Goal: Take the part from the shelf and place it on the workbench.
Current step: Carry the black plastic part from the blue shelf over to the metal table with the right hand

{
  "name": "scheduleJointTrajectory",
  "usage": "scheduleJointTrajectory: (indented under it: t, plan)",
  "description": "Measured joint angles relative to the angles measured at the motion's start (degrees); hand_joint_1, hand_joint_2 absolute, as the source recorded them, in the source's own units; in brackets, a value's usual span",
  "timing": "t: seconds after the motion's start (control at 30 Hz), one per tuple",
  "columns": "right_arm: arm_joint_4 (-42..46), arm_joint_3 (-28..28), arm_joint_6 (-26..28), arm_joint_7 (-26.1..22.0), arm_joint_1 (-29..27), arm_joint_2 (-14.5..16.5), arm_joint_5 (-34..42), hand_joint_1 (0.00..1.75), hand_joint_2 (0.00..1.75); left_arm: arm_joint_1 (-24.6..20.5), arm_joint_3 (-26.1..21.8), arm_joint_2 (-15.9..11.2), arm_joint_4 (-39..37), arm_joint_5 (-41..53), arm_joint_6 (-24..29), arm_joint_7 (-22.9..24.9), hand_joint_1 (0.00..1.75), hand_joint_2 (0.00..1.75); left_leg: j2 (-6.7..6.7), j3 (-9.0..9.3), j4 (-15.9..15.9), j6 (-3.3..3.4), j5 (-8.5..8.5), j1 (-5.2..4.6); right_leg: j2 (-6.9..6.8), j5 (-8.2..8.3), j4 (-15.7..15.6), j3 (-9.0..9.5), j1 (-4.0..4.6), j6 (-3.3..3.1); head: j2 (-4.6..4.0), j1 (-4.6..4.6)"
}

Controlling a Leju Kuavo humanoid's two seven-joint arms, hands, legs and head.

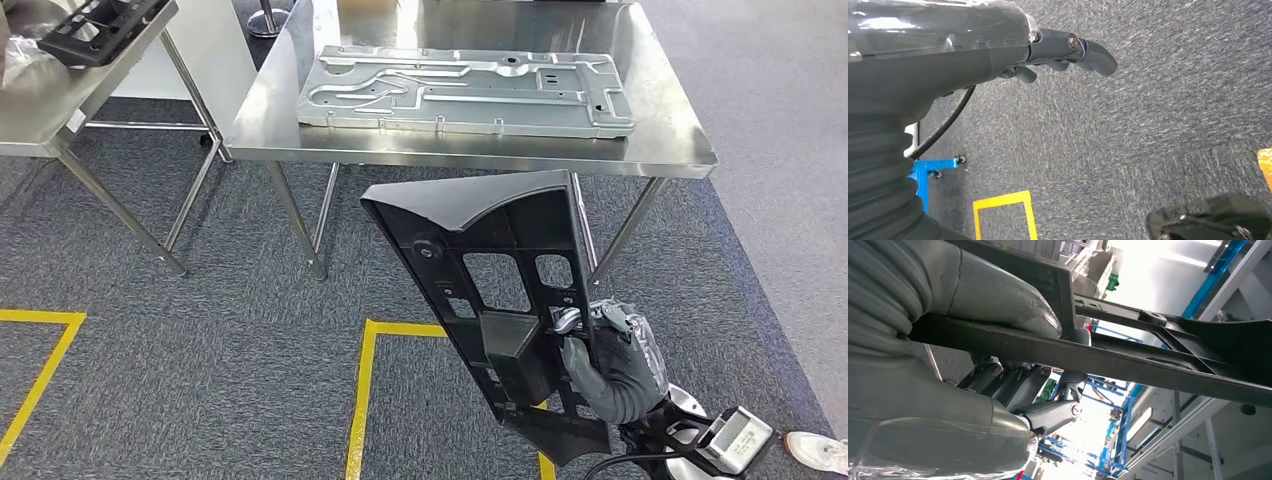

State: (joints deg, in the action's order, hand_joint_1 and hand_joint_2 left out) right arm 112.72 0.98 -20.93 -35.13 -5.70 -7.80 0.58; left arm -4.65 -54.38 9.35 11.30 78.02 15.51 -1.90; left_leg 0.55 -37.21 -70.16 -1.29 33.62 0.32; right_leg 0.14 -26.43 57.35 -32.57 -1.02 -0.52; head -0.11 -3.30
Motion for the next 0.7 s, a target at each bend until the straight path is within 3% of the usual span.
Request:
scheduleJointTrajectory:
  t: [0.03,0.07,0.1,0.2,0.27,0.37,0.43,0.5,0.53,0.57,0.6,0.7]
  plan:
    - [-0.01,0.04,0.03,0.08,0.06,-0.01,-0.03,1.75,1.75,0.02,0.0,0.0,0.0,-0.03,-0.01,0.0,0.0,1.75,-0.05,-1.42,-2.91,-0.07,0.9,0.01,0.09,-0.02,0.01,0.01,0.08,-0.05,0.0,0.0]
    - [-0.02,0.08,0.06,0.16,0.12,-0.02,-0.07,1.75,1.75,0.07,0.0,0.0,0.0,-0.03,-0.01,0.0,0.0,1.75,-0.06,-1.94,-3.87,-0.06,0.69,0.01,0.21,-0.04,0.03,0.04,0.14,-0.06,0.0,0.0]
    - [-0.02,0.11,0.09,0.22,0.2,-0.02,-0.13,1.75,1.75,0.12,0.0,0.0,0.0,-0.03,-0.02,0.0,0.0,1.75,-0.07,-1.43,-2.68,0.03,-0.55,0.01,0.33,-0.06,0.04,0.11,0.19,-0.04,0.0,0.0]
    - [0.02,0.17,0.29,0.28,0.32,-0.02,-0.29,1.75,1.75,0.1,0.0,0.0,0.0,0.08,-0.03,-0.02,0.0,1.75,-0.39,3.79,8.4,0.79,-5.81,-0.09,0.54,-0.25,0.19,0.33,0.35,0.33,0.0,0.0]
    - [0.06,0.17,0.44,0.28,0.31,-0.02,-0.37,1.75,1.75,0.06,0.0,0.0,0.0,0.15,-0.05,-0.02,0.0,1.75,-0.62,5.44,12.01,1.33,-6.66,-0.24,0.68,-0.28,0.31,0.21,0.51,0.89,0.0,0.0]
    - [0.1,0.17,0.44,0.29,0.24,0.13,-0.32,1.75,1.75,0.05,0.0,0.03,0.0,0.2,-0.06,-0.07,0.0,1.75,-0.15,5.59,12.64,2.24,-7.0,-0.13,0.92,-0.48,0.62,-0.03,0.48,1.82,0.0,0.01]
    - [0.12,0.17,0.36,0.28,0.29,0.29,-0.22,1.75,1.75,-0.01,0.0,0.07,0.0,0.29,-0.06,-0.2,0.0,1.75,0.38,5.75,13.2,2.94,-7.34,0.1,0.7,-2.63,3.89,-1.54,0.32,2.36,0.0,0.01]
    - [0.09,0.18,0.27,0.28,0.23,0.37,-0.19,1.75,1.75,-0.04,0.0,0.07,0.0,0.41,-0.07,-0.43,0.0,1.75,0.76,5.68,13.24,3.21,-7.35,0.03,0.41,-6.18,11.03,-4.99,0.09,2.77,0.0,0.02]
    - [0.09,0.19,0.26,0.28,0.15,0.4,-0.22,1.75,1.75,-0.04,0.0,0.07,0.0,0.45,-0.08,-0.53,0.0,1.75,0.92,5.63,13.22,3.24,-7.32,0.0,0.34,-7.28,14.24,-6.59,-0.03,2.94,0.0,0.02]
    - [0.08,0.19,0.26,0.27,0.06,0.43,-0.28,1.75,1.75,-0.03,0.0,0.07,0.0,0.5,-0.09,-0.6,0.0,1.75,1.06,5.62,13.19,3.23,-7.3,-0.02,0.25,-7.37,15.85,-7.39,-0.15,3.07,0.0,0.02]
    - [0.08,0.19,0.28,0.27,0.01,0.44,-0.33,1.75,1.75,-0.03,0.0,0.07,0.0,0.53,-0.1,-0.63,0.0,1.75,1.13,5.64,13.16,3.18,-7.27,-0.01,0.12,-6.38,15.25,-7.12,-0.25,3.14,0.0,0.02]
    - [0.11,0.19,0.36,0.24,0.08,0.44,-0.43,1.75,1.75,-0.05,0.0,0.1,0.0,0.57,-0.14,-0.68,0.0,1.75,1.17,5.86,12.91,2.72,-6.98,-0.11,-0.82,-1.15,4.55,-1.75,-0.25,2.84,0.0,0.02]
